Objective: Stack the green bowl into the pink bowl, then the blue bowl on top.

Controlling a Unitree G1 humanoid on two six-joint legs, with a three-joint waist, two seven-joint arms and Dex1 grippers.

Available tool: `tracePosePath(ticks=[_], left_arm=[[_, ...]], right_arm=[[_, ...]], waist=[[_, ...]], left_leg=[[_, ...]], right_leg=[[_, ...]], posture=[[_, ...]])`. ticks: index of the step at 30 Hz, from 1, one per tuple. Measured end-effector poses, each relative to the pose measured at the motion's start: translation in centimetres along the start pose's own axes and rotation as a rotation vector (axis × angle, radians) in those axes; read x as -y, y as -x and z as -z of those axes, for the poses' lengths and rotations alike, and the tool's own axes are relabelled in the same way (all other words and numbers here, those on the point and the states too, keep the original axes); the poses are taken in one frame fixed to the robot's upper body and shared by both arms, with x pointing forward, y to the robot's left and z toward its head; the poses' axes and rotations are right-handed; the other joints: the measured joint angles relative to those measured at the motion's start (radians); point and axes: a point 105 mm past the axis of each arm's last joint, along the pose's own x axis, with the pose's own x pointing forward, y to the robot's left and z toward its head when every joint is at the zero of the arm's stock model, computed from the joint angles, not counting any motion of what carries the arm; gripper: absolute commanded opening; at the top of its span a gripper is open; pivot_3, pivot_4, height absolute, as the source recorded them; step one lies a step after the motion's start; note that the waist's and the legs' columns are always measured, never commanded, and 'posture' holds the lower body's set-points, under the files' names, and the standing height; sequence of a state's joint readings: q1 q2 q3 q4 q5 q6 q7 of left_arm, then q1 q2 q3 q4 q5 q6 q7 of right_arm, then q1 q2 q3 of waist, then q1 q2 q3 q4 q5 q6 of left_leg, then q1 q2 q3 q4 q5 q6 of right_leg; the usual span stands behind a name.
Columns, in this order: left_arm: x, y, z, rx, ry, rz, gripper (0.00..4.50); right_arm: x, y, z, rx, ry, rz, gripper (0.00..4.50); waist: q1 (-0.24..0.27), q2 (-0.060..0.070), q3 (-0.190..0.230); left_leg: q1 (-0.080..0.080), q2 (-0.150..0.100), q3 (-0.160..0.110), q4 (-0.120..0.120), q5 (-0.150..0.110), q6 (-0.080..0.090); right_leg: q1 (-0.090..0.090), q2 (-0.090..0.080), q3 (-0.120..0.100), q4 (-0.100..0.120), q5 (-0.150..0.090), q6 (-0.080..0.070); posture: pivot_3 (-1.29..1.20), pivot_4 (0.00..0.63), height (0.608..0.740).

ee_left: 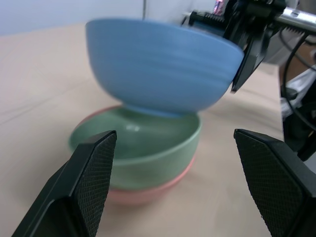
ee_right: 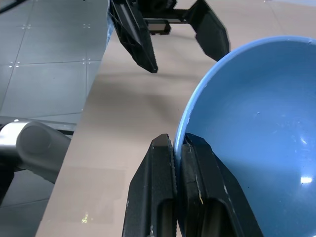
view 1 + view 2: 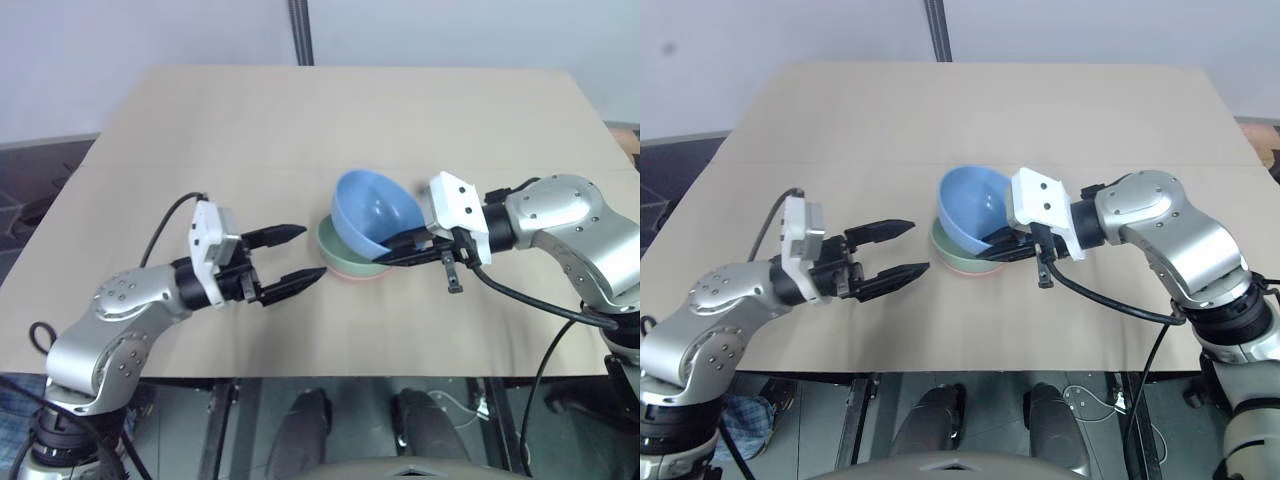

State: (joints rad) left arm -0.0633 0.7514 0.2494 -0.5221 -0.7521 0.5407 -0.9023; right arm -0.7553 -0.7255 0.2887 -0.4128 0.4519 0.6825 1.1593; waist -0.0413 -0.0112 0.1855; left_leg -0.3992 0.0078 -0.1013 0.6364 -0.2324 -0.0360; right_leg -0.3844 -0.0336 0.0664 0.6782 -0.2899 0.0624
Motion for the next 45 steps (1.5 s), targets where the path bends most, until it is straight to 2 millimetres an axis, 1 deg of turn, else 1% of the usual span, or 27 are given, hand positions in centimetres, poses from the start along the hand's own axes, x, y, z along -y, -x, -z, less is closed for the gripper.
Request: tracePosePath(ticks=[3,5,8,12,17,19,20,22,24,26,27,28,30,31,34,38,41,45], left_arm=[[-0.4,1.1,-0.1,-0.012,-0.011,-0.049,4.04],[-0.5,1.4,0.0,-0.018,-0.010,-0.059,4.04],[-0.3,1.5,0.1,-0.020,-0.007,-0.064,4.04],[-0.2,1.7,0.0,-0.015,-0.002,-0.066,4.04],[0.0,1.9,0.2,-0.021,0.001,-0.076,4.04],[0.0,2.0,0.7,-0.027,0.017,-0.098,4.04],[0.0,2.2,1.0,-0.033,0.030,-0.109,4.04],[0.1,2.5,1.5,-0.039,0.048,-0.133,4.04],[0.2,3.2,2.2,-0.060,0.066,-0.169,4.04],[0.1,3.8,2.6,-0.071,0.074,-0.203,4.04],[0.1,4.0,2.7,-0.074,0.077,-0.217,4.04],[-0.1,4.4,2.9,-0.084,0.079,-0.251,4.04],[-0.2,4.9,3.2,-0.100,0.082,-0.286,4.04],[-0.2,4.9,3.3,-0.103,0.084,-0.292,4.04],[-0.3,5.5,4.1,-0.140,0.086,-0.330,4.04],[-1.0,5.9,4.4,-0.184,0.031,-0.392,4.04],[-1.1,6.0,4.4,-0.192,0.011,-0.401,4.04],[-1.2,6.2,4.4,-0.205,-0.010,-0.412,4.04]], right_arm=[[0.2,-0.5,0.1,0.004,0.009,-0.007,0.07],[0.3,-0.7,0.1,0.004,0.019,-0.008,0.72],[1.1,-1.0,-0.5,0.024,0.043,0.012,1.92],[1.4,-0.6,-0.3,0.014,0.022,0.018,1.92],[2.2,1.4,0.6,0.017,-0.033,0.072,1.92],[2.5,2.6,1.7,0.032,-0.096,0.121,1.92],[2.4,3.2,2.8,0.024,-0.138,0.146,1.92],[1.8,4.1,4.2,0.020,-0.182,0.178,1.92],[1.2,5.5,6.1,0.002,-0.245,0.218,1.92],[0.7,6.9,7.2,-0.008,-0.297,0.254,1.92],[0.6,7.4,7.4,-0.006,-0.310,0.269,1.92],[0.5,8.3,7.8,0.000,-0.332,0.300,1.92],[0.6,9.3,8.3,0.018,-0.355,0.336,1.92],[0.5,9.5,8.5,0.024,-0.358,0.346,1.92],[-0.2,10.4,10.0,0.025,-0.394,0.369,1.92],[-0.4,11.6,11.1,0.029,-0.406,0.397,1.92],[-0.5,12.3,11.4,0.027,-0.396,0.415,1.92],[-0.9,12.4,11.7,0.023,-0.395,0.406,1.92]], waist=[[0.000,0.000,0.000],[0.002,0.000,0.000],[0.001,0.000,0.000],[0.003,0.000,0.000],[0.002,0.000,0.000],[0.003,0.000,0.000],[0.004,0.000,0.000],[0.005,0.000,0.000],[0.004,0.000,0.000],[0.004,0.000,0.001],[0.003,0.000,0.000],[0.002,0.000,0.000],[0.001,0.000,0.000],[0.001,0.000,0.000],[0.002,0.000,0.000],[0.003,0.000,0.000],[0.003,0.000,0.000],[0.002,0.000,0.000]], left_leg=[[0.000,0.000,0.000,0.000,0.000,0.000],[0.000,0.000,0.000,0.000,0.000,0.000],[0.000,0.000,0.000,0.000,0.000,0.000],[0.000,0.000,0.000,0.000,0.000,0.000],[0.000,0.000,0.000,0.000,0.000,0.000],[0.000,0.000,0.000,-0.001,0.000,0.000],[0.000,0.000,0.000,-0.001,0.000,0.000],[0.000,0.000,0.000,-0.001,0.000,0.000],[0.000,0.000,0.001,-0.001,0.000,0.000],[0.000,0.000,0.002,-0.001,0.000,0.000],[0.001,0.000,0.002,-0.001,0.000,0.000],[0.002,0.000,0.002,-0.001,0.000,0.000],[0.003,0.001,0.002,0.000,0.000,0.000],[0.003,0.001,0.002,0.000,0.000,0.000],[0.003,0.001,0.003,0.000,0.000,0.000],[0.003,0.001,0.003,0.000,0.000,0.000],[0.003,0.001,0.003,0.000,0.000,0.000],[0.003,0.001,0.003,0.000,0.000,0.000]], right_leg=[[0.000,0.000,0.000,0.000,0.000,0.000],[0.000,0.000,0.000,0.000,0.000,0.000],[0.000,0.000,0.000,0.000,0.000,0.000],[0.000,0.000,0.000,0.000,0.000,0.000],[0.000,-0.001,0.000,0.000,0.000,0.000],[0.000,0.000,0.000,0.000,0.000,0.000],[0.000,-0.001,0.000,-0.001,0.000,0.000],[0.000,-0.001,0.000,-0.001,0.000,0.000],[0.000,-0.001,0.001,-0.001,0.000,0.000],[0.000,-0.001,0.001,-0.001,0.000,0.000],[0.000,-0.001,0.001,0.000,0.000,0.000],[0.001,0.000,0.002,0.000,0.000,0.000],[0.002,0.001,0.002,0.000,0.000,0.000],[0.002,0.001,0.002,0.000,0.000,0.000],[0.003,0.000,0.002,-0.001,0.000,0.000],[0.003,0.000,0.002,-0.001,0.000,0.000],[0.003,0.000,0.002,-0.001,0.000,0.000],[0.003,0.000,0.002,-0.001,0.000,0.000]], posture=[[0.00,0.150,0.740],[0.00,0.150,0.740],[0.00,0.150,0.740],[0.00,0.150,0.740],[0.00,0.150,0.740],[0.00,0.150,0.740],[0.00,0.150,0.740],[0.00,0.150,0.740],[0.00,0.150,0.740],[0.00,0.150,0.740],[0.00,0.150,0.740],[0.00,0.150,0.740],[0.00,0.150,0.740],[0.00,0.150,0.740],[0.00,0.150,0.740],[0.00,0.150,0.740],[0.00,0.150,0.740],[0.00,0.150,0.740]])
